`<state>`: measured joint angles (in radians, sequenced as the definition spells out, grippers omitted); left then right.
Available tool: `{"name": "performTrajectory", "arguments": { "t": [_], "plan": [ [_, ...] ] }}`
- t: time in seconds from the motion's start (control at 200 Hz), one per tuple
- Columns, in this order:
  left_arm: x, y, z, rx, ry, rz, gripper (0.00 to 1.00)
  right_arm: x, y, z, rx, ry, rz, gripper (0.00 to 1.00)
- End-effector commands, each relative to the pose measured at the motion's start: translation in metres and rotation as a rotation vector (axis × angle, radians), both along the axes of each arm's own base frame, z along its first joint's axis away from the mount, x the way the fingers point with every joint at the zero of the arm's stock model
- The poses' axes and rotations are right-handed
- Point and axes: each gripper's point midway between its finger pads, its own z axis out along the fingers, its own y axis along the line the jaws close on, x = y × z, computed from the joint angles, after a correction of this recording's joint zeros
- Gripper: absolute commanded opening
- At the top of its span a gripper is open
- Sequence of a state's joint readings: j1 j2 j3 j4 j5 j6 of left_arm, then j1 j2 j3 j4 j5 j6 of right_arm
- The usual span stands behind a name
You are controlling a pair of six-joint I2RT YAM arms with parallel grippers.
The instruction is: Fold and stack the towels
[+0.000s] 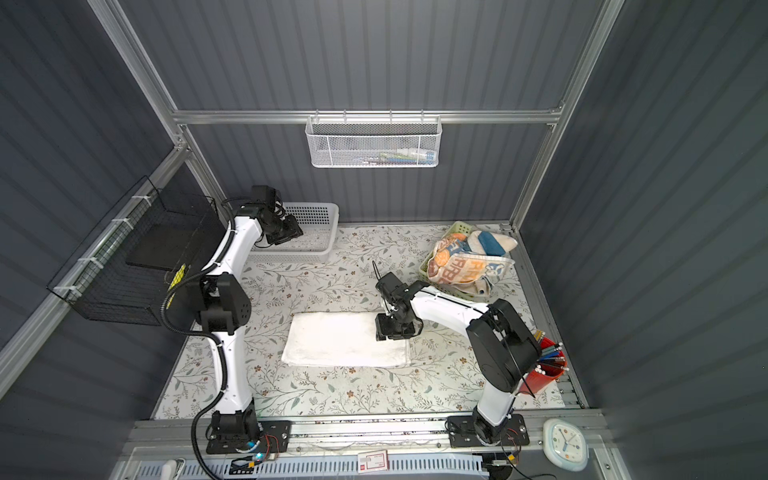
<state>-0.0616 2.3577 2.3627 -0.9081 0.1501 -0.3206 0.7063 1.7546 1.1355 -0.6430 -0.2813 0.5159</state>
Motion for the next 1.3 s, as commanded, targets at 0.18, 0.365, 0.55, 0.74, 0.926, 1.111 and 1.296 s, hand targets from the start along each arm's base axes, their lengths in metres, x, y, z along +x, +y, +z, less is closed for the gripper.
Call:
{"name": "performTrajectory", "arguments": {
  "t": [0.18, 0.365, 0.55, 0.74, 0.926, 1.111, 1.296],
  "plan": [
    [-0.018, 0.000, -0.066, -0.012, 0.179, 0.016, 0.49, -0.011, -0.010, -0.021, -0.043, 0.040, 0.004, 0.56],
    [-0.065, -0.004, -0.061, -0.034, 0.243, 0.034, 0.49, -0.018, -0.026, -0.031, -0.087, 0.049, 0.007, 0.56],
    [-0.106, -0.017, -0.047, -0.060, 0.251, 0.038, 0.50, -0.020, -0.039, -0.034, -0.103, 0.043, -0.009, 0.56],
    [-0.127, -0.022, 0.000, -0.036, 0.186, 0.000, 0.53, -0.021, -0.045, -0.033, -0.110, 0.032, -0.012, 0.56],
    [-0.176, 0.003, 0.032, 0.081, 0.124, 0.004, 0.58, -0.025, -0.042, -0.032, -0.078, 0.037, -0.024, 0.56],
    [-0.256, 0.010, 0.012, 0.092, 0.187, -0.029, 0.65, -0.025, -0.039, -0.028, -0.068, 0.035, -0.022, 0.57],
    [-0.320, -0.012, -0.042, -0.068, 0.342, -0.082, 0.69, -0.022, -0.038, -0.022, -0.062, 0.017, -0.023, 0.57]
  ]
}}
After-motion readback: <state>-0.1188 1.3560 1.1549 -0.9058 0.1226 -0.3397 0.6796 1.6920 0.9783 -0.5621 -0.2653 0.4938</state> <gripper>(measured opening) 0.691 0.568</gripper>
